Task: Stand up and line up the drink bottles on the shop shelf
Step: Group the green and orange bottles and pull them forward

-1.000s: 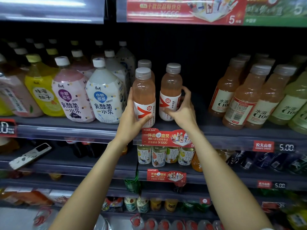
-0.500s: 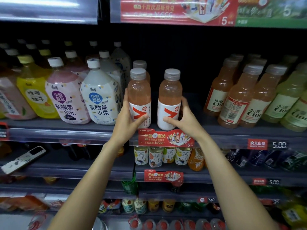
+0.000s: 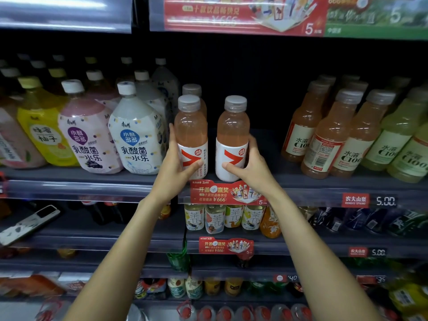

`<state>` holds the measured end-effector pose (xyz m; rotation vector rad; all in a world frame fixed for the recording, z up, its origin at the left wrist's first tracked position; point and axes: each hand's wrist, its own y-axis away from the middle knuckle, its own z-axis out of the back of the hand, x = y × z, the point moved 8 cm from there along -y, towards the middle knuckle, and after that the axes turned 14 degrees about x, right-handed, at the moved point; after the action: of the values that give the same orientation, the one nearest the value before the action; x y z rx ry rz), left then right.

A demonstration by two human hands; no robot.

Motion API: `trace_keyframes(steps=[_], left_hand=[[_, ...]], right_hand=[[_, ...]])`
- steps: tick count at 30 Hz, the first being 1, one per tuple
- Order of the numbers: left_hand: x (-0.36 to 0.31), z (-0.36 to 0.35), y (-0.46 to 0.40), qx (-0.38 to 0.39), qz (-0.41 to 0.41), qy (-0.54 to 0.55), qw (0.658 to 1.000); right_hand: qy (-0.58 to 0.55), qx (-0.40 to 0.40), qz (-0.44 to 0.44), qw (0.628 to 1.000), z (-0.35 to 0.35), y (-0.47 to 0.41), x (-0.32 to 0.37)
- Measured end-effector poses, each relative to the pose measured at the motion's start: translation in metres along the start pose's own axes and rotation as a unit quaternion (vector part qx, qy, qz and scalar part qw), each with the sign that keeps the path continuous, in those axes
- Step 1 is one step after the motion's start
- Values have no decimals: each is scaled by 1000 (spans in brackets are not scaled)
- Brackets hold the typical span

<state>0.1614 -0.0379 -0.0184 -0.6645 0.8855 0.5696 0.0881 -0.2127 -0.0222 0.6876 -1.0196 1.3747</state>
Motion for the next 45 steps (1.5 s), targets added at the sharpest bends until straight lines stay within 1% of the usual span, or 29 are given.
trace_keyframes(steps=[4, 6, 8, 10, 12, 14, 17, 19, 20, 21, 22, 23, 24, 26, 27, 29, 31, 33, 35, 37, 38, 39, 42, 44, 45], left_hand=[[1, -1, 0, 8, 0, -1, 1000], [-1, -1, 1, -3, -4, -12, 1000], [-4, 0, 8, -27, -11, -16, 999], [-14, -2, 19, -83, -25, -63, 994], [-30, -9, 38, -176, -41, -123, 976], [-58, -26, 53, -243, -100, -175, 949], [-103, -59, 59, -269, -218, -226, 911], [-130, -83, 53, -246, -281, -212, 903], [-142, -95, 48, -216, -306, -198, 906], [-152, -111, 38, -169, -317, -182, 915], [-158, -131, 22, -112, -309, -167, 930], [-158, -148, 4, -56, -277, -150, 947], [-154, -166, -18, -9, -229, -123, 966], [-137, -193, -56, 41, -121, -60, 990], [-128, -206, -71, 49, -78, -42, 995], [-120, -225, -89, 36, -42, -21, 998], [-113, -234, -96, -16, -31, -13, 999], [-109, -240, -98, -70, -12, -29, 997], [-109, -243, -101, -104, 0, -53, 993], [-110, -243, -102, -127, -1, -56, 990], [-108, -241, -103, -119, -9, -38, 992], [-106, -238, -103, -96, -17, -12, 995], [-98, -228, -98, 13, -37, 55, 998], [-94, -218, -91, 85, -19, 98, 991], [-91, -210, -88, 103, -6, 109, 989]], right_hand=[[-10, 1, 0, 1000, -2, 1, 0], [-11, 16, 7, 1000, -3, 5, 2], [-4, 22, 11, 1000, -2, 12, 3], [36, -10, 8, 999, 10, 27, 3], [87, -54, 25, 994, 27, 49, 8], [127, -98, 58, 985, 46, 73, 14], [180, -163, 81, 967, 82, 105, 12], [195, -194, 76, 958, 107, 121, 5], [199, -206, 73, 955, 118, 126, 1], [201, -217, 68, 953, 130, 130, -4], [203, -226, 60, 951, 143, 134, -9], [199, -231, 49, 951, 153, 134, -15], [196, -234, 36, 952, 163, 134, -20], [188, -229, 13, 955, 176, 130, -29], [183, -226, 4, 957, 181, 128, -34], [169, -214, -14, 962, 190, 126, -45], [156, -195, -23, 968, 195, 122, -53], [147, -168, -15, 975, 198, 118, -60], [138, -138, -2, 981, 195, 113, -62], [126, -116, 9, 985, 196, 111, -65], [125, -113, 10, 986, 197, 111, -65], [123, -111, 11, 986, 198, 110, -65], [112, -85, 29, 990, 198, 105, -63], [76, -36, 40, 996, 189, 97, -63], [44, -6, 42, 998, 182, 92, -63]])
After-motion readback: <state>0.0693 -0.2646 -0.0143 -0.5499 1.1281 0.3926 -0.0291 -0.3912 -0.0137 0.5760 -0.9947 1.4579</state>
